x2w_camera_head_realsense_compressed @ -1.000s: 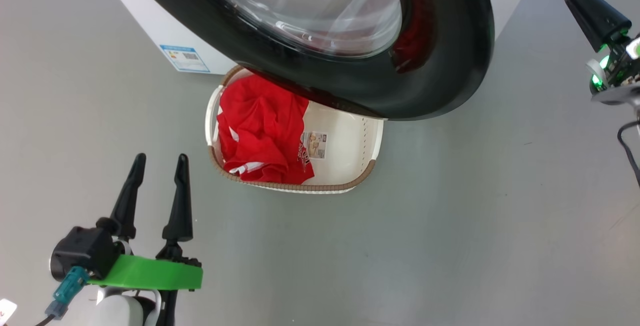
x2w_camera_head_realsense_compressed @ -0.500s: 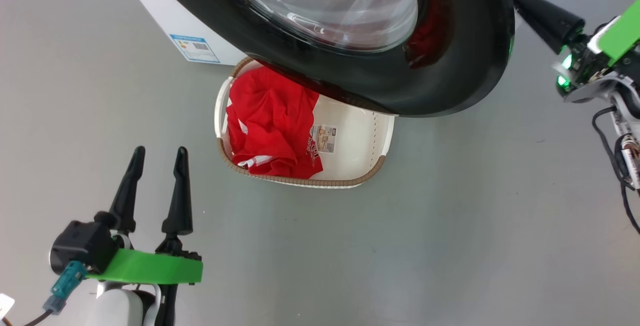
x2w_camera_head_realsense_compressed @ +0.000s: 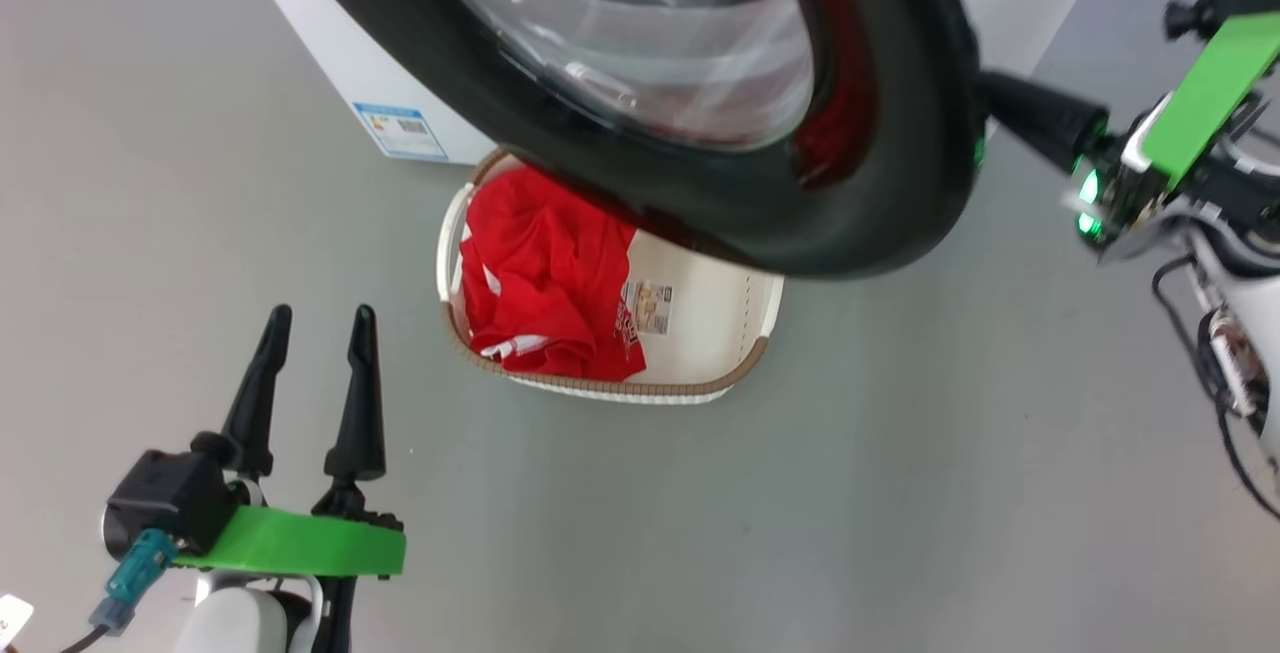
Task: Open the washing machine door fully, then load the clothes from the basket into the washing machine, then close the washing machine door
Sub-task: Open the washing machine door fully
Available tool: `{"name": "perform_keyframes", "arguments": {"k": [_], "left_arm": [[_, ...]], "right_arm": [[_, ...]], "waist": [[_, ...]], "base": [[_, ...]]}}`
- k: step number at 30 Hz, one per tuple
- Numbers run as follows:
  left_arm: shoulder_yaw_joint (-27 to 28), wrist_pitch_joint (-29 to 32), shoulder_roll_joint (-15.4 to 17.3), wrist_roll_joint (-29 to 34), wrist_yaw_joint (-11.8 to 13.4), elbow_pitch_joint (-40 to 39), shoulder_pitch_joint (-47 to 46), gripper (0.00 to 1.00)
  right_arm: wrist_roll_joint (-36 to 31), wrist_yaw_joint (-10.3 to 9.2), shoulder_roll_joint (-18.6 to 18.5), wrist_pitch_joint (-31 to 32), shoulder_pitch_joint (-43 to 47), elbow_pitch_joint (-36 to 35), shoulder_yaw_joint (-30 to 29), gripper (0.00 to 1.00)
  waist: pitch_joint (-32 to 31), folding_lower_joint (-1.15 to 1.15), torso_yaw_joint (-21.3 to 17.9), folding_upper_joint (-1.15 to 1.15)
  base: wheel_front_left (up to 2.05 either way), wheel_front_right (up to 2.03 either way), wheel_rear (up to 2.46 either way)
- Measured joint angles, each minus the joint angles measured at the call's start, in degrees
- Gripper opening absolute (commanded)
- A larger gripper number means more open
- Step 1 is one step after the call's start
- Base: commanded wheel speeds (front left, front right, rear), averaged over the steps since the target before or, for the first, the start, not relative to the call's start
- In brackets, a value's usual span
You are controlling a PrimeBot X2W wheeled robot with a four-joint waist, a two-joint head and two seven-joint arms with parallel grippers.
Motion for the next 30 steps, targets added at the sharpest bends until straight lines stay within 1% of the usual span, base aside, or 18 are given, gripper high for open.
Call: {"name": "perform_keyframes", "arguments": {"k": [2,15,22,30], "left_arm": [[0.0,0.0,0.0,0.0,0.0,0.3,0.4,1.00],[0.0,0.0,0.0,0.5,0.0,1.3,3.0,1.00],[0.1,0.0,0.0,0.6,0.0,1.7,4.9,1.00],[0.4,0.0,0.1,0.6,0.0,1.9,6.7,1.00]], "right_arm": [[0.1,0.00,0.3,1.3,1.9,-0.6,0.5,0.00],[0.6,0.00,2.7,2.6,11.3,-5.8,1.5,0.00],[0.6,-0.01,3.9,3.2,15.0,-6.9,2.0,0.00],[0.6,-0.01,5.5,3.4,17.9,-7.1,2.6,0.00]], "waist": [[-1.2,0.00,-0.1,0.00],[-6.2,0.00,0.3,0.00],[-8.7,0.00,2.3,0.00],[-11.2,0.00,5.9,0.00]], "base": [[0.00,0.00,0.00],[0.00,0.00,0.00],[0.00,0.00,0.00],[0.00,0.00,0.00]]}}
